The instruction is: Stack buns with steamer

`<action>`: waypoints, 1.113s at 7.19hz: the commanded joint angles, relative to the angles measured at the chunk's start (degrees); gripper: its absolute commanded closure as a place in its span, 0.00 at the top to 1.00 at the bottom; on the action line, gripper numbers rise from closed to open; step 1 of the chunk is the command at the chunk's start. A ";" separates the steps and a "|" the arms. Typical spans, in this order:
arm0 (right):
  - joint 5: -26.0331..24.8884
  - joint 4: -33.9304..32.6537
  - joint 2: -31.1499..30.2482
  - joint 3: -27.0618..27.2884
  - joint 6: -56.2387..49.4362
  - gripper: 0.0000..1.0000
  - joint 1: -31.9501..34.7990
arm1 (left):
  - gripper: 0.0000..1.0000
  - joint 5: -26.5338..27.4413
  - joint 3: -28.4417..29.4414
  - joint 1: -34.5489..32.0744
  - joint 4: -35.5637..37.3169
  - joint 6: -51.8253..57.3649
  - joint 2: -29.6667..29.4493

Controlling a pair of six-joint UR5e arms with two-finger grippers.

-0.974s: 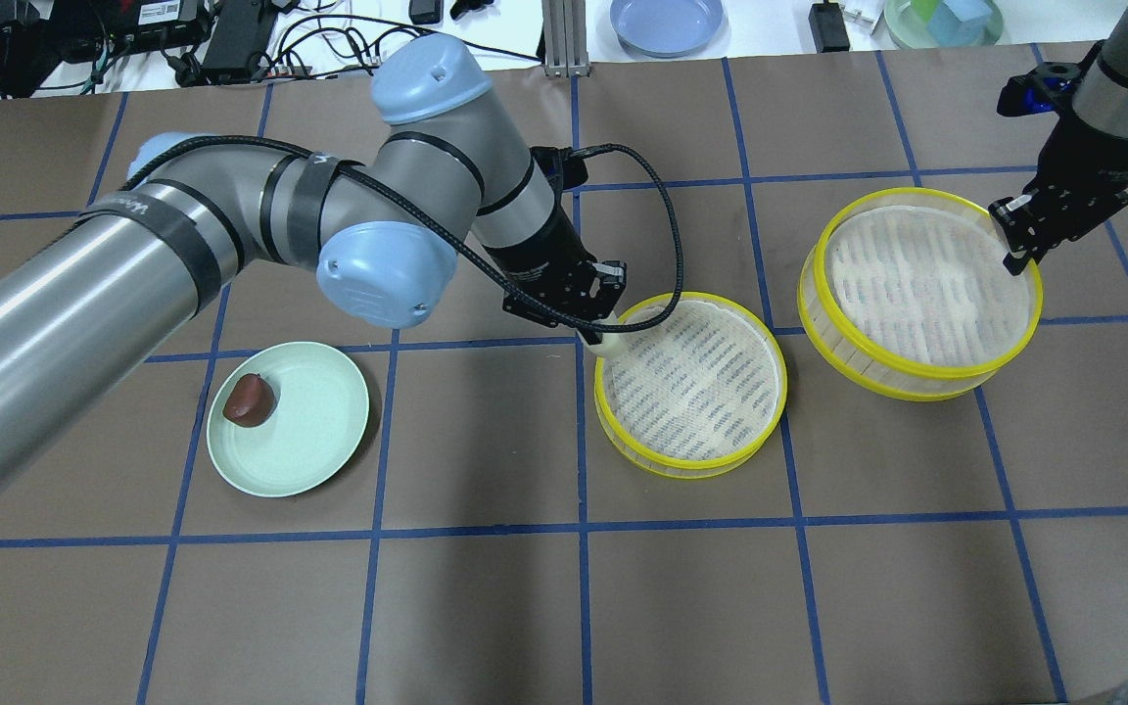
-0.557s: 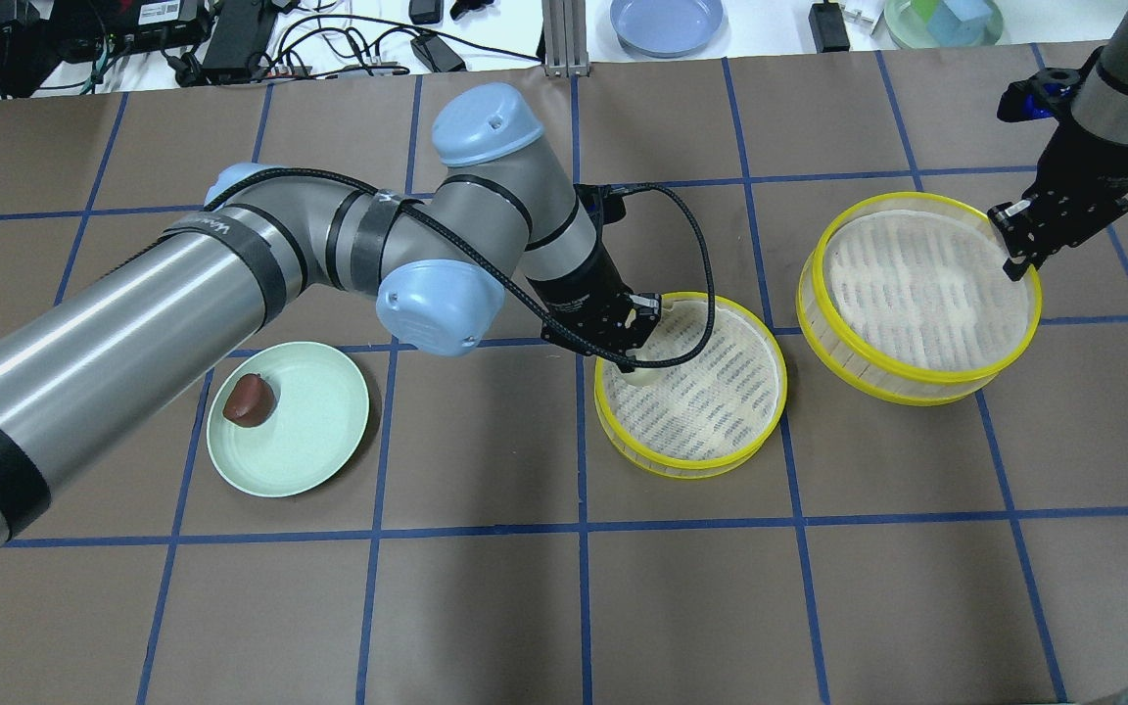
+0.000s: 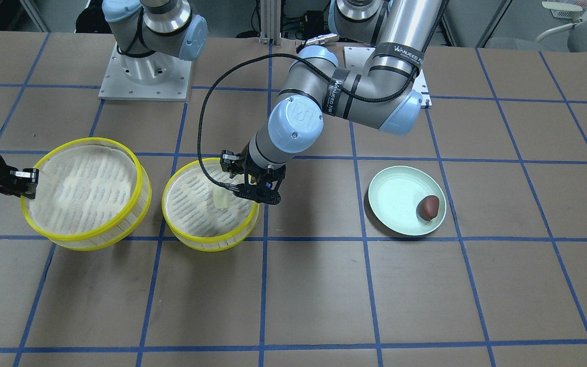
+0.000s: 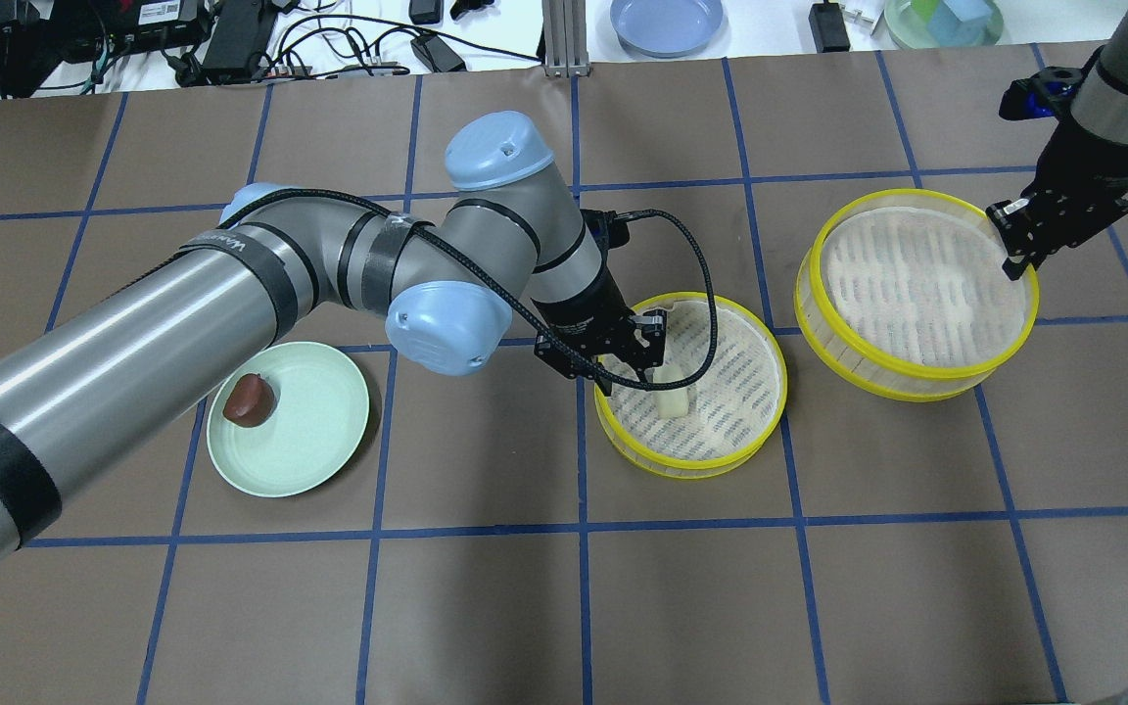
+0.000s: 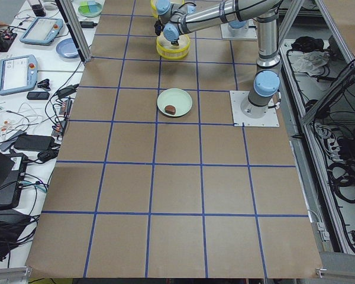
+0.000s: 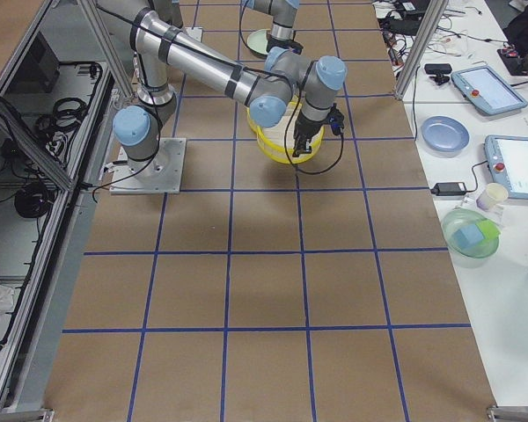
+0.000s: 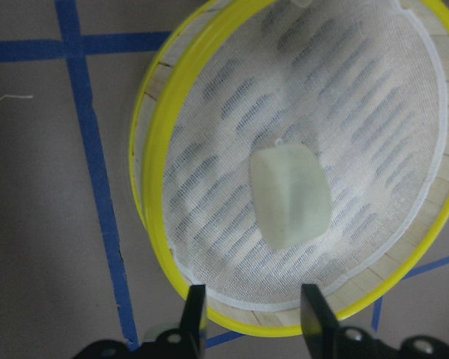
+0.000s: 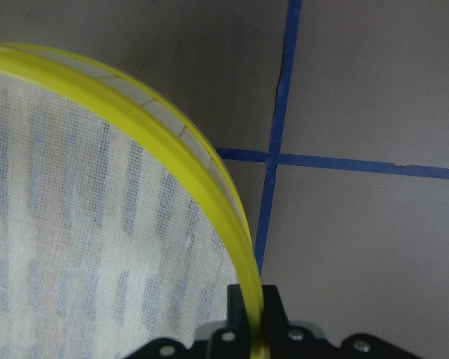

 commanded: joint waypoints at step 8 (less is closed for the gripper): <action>3.25 0.15 -0.54 0.96 22.62 0.00 19.87 | 1.00 33.33 -0.75 27.29 -12.21 46.23 6.22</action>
